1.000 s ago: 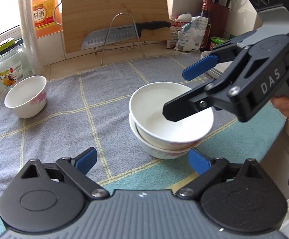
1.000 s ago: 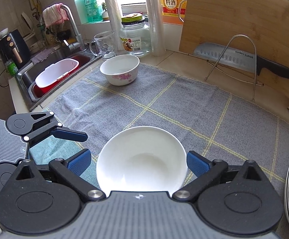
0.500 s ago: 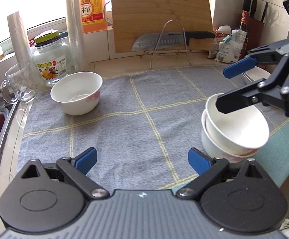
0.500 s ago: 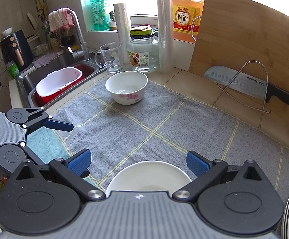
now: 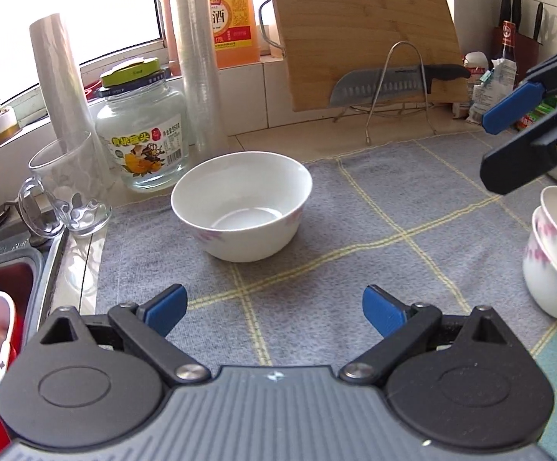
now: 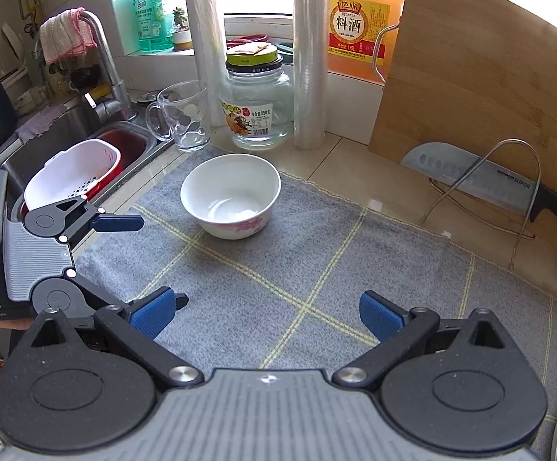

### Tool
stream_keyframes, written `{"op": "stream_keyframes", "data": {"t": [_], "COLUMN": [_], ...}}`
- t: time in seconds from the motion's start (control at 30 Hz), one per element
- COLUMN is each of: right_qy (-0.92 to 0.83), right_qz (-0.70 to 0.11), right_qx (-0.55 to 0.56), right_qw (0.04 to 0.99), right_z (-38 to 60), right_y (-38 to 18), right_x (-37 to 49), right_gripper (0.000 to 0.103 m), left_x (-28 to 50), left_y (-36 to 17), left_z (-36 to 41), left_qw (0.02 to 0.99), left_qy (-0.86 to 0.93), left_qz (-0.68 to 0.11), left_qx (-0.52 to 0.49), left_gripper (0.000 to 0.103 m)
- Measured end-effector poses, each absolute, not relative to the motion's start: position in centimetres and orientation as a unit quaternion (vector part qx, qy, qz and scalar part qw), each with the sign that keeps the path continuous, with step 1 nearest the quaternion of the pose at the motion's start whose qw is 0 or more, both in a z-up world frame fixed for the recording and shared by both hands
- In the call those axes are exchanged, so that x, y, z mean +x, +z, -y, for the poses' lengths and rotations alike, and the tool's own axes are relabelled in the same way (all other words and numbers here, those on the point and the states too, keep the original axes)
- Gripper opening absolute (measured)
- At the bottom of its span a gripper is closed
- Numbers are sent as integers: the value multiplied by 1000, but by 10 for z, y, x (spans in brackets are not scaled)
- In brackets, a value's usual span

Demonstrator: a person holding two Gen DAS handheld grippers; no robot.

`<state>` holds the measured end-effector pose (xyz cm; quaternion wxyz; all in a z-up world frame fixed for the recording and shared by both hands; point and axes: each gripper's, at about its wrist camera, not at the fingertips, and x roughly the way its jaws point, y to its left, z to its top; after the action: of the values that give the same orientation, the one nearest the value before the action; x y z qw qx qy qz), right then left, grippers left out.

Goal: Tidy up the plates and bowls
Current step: 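Close the right gripper on the flowered bowl's rim, then lift the bowl with the right gripper and carry it toward the bowl stack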

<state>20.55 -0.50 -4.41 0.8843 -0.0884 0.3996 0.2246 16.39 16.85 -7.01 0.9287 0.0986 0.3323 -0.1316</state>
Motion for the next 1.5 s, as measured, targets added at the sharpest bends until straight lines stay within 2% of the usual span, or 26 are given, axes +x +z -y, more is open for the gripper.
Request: {"op": "stream_keyframes", "data": {"t": [0.6, 1.03, 1.5], "right_qy": [260, 271, 290], "right_qz": [-428, -447, -456], "right_qx": [-85, -74, -74], "right_qw": [861, 849, 838], "right_z": [-59, -68, -78], "right_y": [-64, -84, -94], "right_x": [291, 341, 360], "right_gripper": [103, 101, 85], "left_x": [211, 228, 230], "left_y": [-77, -83, -83], "left_z": [-185, -188, -188], "left_qw": [937, 936, 938], "left_qy": [-161, -182, -191], "left_qz": [-296, -289, -280], "left_qx": [97, 79, 79], "left_gripper": [98, 95, 93]}}
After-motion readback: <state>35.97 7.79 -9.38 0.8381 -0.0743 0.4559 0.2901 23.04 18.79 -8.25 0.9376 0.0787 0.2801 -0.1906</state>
